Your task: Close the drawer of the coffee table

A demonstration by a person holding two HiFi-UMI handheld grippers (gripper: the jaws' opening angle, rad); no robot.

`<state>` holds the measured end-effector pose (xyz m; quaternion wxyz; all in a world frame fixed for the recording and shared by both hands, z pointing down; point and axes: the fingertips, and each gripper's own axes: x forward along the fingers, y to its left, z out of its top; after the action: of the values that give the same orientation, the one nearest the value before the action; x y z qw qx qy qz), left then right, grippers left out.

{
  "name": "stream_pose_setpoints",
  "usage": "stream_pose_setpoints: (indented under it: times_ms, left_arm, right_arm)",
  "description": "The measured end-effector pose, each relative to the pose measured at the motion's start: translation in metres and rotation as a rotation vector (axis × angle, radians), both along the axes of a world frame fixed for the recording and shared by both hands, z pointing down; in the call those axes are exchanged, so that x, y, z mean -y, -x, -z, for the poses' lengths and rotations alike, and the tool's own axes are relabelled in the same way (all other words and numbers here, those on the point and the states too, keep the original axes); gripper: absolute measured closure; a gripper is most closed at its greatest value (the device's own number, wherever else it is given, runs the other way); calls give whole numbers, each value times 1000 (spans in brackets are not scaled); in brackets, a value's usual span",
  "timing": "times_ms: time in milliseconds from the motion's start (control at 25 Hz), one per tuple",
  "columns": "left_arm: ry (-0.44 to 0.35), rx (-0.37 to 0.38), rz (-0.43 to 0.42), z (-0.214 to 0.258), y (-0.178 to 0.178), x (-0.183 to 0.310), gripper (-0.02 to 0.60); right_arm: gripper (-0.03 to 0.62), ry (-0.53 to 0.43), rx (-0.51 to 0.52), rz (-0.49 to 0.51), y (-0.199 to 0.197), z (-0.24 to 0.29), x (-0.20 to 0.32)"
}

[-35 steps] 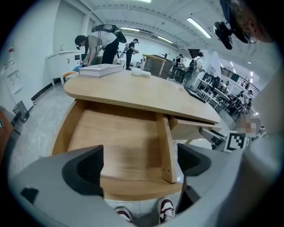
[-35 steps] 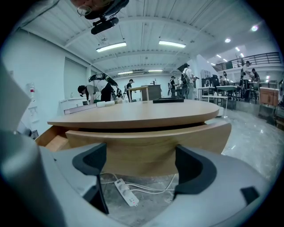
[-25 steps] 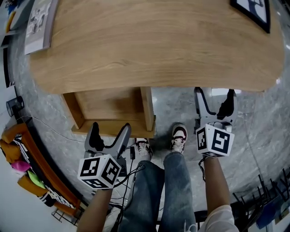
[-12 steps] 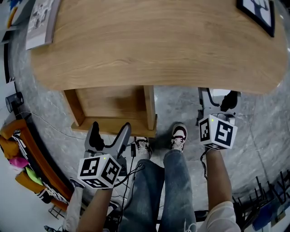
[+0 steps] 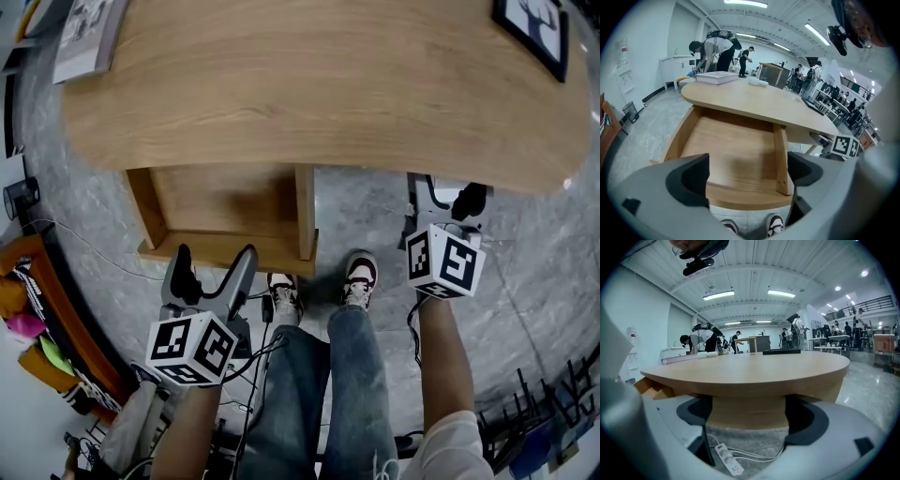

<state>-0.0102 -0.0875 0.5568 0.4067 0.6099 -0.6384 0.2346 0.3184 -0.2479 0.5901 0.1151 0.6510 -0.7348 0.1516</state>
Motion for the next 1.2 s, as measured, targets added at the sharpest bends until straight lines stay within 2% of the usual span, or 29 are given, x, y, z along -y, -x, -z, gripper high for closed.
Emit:
stream_pose_setpoints:
  times_ms: [160, 280, 360, 560, 800, 1040, 1200]
  left_arm:
    - [-13, 0, 9, 4, 4, -1, 60]
    - [-29, -8, 4, 9, 2, -5, 61]
    - [-45, -18, 0, 14, 1, -8, 60]
    - [-82, -41, -8, 26, 4, -19, 60]
    - [-146, -40, 26, 49, 19, -35, 61]
    - [-216, -10, 71, 70, 55, -65, 60]
    - [-262, 1, 137, 70, 84, -88, 60]
  right_arm:
    - [114, -1, -26, 18, -1, 4, -5]
    - [137, 33, -13, 22, -1, 3, -21]
    - [172, 49, 10, 22, 2, 9, -36]
    - [343, 27, 49, 36, 26, 48, -71]
    - [450, 6, 31, 78, 53, 97, -105]
    - [569, -14, 24, 91, 83, 136, -129]
    - [592, -5, 32, 82, 103, 150, -133]
